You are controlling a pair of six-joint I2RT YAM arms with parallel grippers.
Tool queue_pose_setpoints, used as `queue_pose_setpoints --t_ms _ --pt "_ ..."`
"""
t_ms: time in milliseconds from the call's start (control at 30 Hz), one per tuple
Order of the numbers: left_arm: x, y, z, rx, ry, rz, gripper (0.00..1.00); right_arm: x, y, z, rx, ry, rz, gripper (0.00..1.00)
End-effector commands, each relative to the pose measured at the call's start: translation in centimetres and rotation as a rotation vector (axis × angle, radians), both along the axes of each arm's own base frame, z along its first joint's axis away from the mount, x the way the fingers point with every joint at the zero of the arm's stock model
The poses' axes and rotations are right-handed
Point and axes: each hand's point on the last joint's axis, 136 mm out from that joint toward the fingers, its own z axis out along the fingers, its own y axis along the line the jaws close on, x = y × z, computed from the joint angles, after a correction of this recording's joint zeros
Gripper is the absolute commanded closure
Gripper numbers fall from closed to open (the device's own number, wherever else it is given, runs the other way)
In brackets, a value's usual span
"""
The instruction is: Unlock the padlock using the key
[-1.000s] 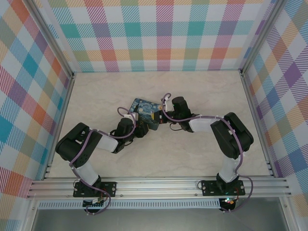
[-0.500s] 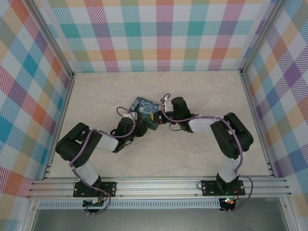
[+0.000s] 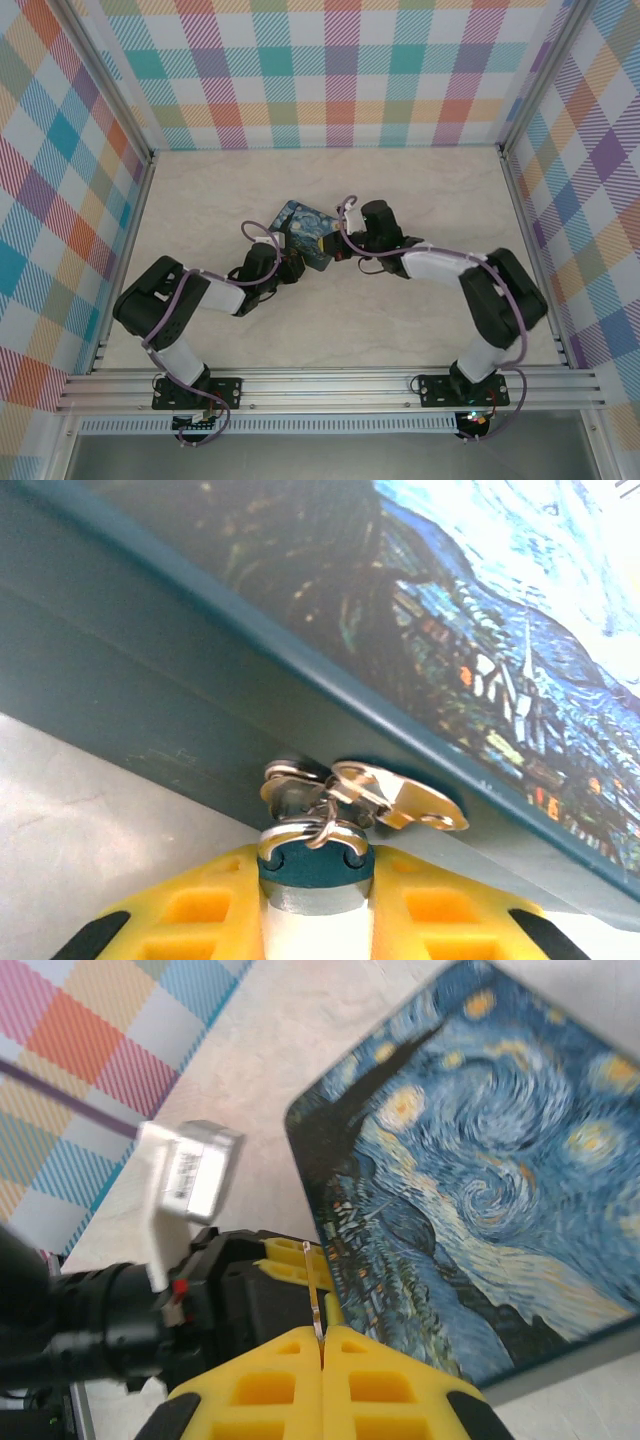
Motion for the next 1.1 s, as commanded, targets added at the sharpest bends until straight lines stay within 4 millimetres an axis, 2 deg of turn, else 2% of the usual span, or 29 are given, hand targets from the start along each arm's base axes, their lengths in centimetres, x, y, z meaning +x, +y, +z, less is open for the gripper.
queue_pose_setpoints --t_ms 0,100,200,367,500,667,1067 --pt "-0.3 -1.3 2.5 -0.054 0.001 -0.021 0.75 -2.7 -2.3 -0.9 -0.116 -0.084 0.048 1.00" --pt "-1.1 -1.9 3.6 -0.088 0.020 -0.030 0.76 -5.3 -3.8 -2.2 -0.159 -0.105 0.088 1.00" --pt "-1.9 -2.7 4.9 -0.105 0.023 -0.046 0.77 -7.9 -4.4 -3.5 -0.181 -0.119 0.132 1.00" --pt "-2.9 -3.5 6.4 -0.133 0.044 -0.056 0.79 -10.1 -4.3 -4.8 -0.203 -0.154 0.174 1.00" --pt "-3.2 -4.2 7.1 -0.168 0.068 -0.064 0.80 -10.1 -3.6 -5.8 -0.240 -0.178 0.194 1.00" --pt "-3.4 -4.8 7.6 -0.194 0.092 -0.062 0.81 -9.2 -2.4 -6.7 -0.281 -0.198 0.196 1.00" --pt "-3.4 -5.0 8.3 -0.279 0.142 0.013 0.82 -6.9 -0.1 -6.7 -0.308 -0.281 0.196 1.00"
